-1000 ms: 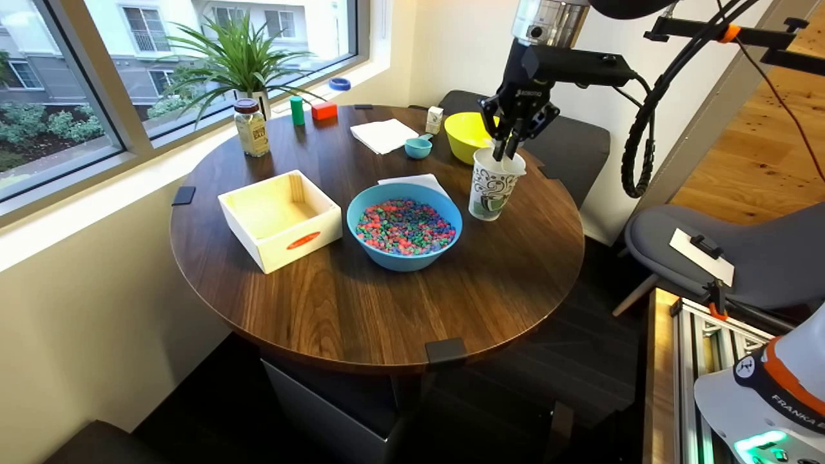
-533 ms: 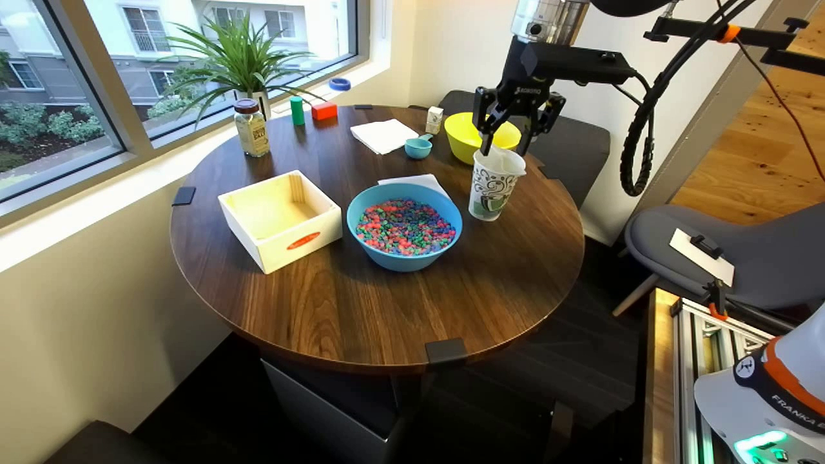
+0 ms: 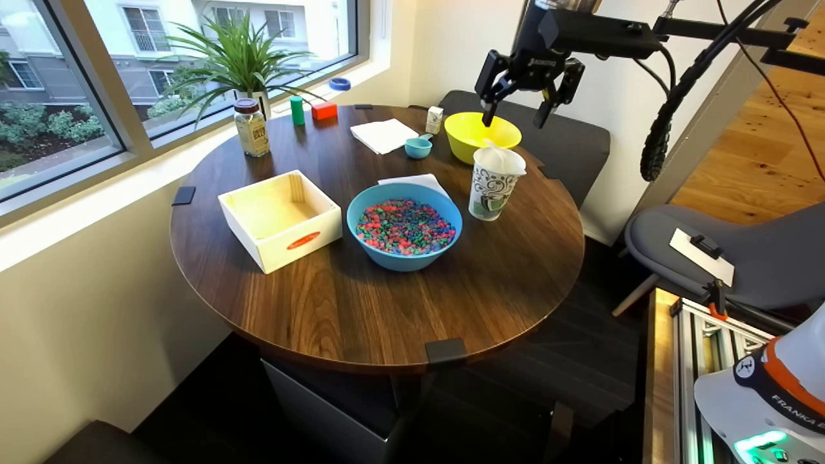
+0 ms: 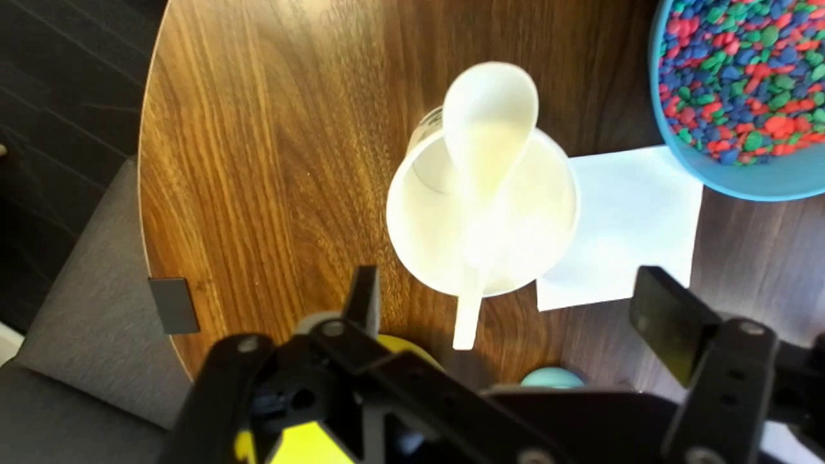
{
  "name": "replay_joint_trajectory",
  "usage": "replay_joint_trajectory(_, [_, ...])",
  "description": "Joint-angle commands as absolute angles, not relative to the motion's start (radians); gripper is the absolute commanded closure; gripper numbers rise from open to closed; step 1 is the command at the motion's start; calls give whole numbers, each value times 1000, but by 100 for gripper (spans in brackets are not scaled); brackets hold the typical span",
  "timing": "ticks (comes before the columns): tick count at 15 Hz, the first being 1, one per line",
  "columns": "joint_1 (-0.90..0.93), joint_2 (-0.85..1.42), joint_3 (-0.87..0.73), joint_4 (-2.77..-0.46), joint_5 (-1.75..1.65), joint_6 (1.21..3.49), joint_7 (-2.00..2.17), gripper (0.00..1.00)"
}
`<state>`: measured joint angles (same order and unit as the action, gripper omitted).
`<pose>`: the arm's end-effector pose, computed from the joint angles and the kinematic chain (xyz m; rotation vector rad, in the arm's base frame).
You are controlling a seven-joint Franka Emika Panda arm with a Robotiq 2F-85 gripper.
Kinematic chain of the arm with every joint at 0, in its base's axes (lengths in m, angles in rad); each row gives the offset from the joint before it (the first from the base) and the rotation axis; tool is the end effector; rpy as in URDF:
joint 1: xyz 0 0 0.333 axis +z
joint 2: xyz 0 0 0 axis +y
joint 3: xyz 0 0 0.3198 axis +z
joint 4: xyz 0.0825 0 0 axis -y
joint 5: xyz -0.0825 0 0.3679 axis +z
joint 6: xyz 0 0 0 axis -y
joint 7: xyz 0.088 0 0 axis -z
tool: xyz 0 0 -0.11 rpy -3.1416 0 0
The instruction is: Turn the coffee cup upright then put the white spoon on top of the cup.
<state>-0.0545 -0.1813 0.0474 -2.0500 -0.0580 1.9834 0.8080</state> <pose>0.4994 -0.0060 0.5341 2.8781 -1.2087 0.2030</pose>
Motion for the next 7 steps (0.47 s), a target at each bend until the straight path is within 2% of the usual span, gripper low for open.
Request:
replay_joint_trajectory(1, [-51,-273,73,-2098,-137,1964,876,0])
replay_joint_trajectory(2, [-52,-217,58,-2053,-101,1975,838,0])
replay_joint_trajectory(7, [-54,-259,70,-2078,-121,1974,849,0])
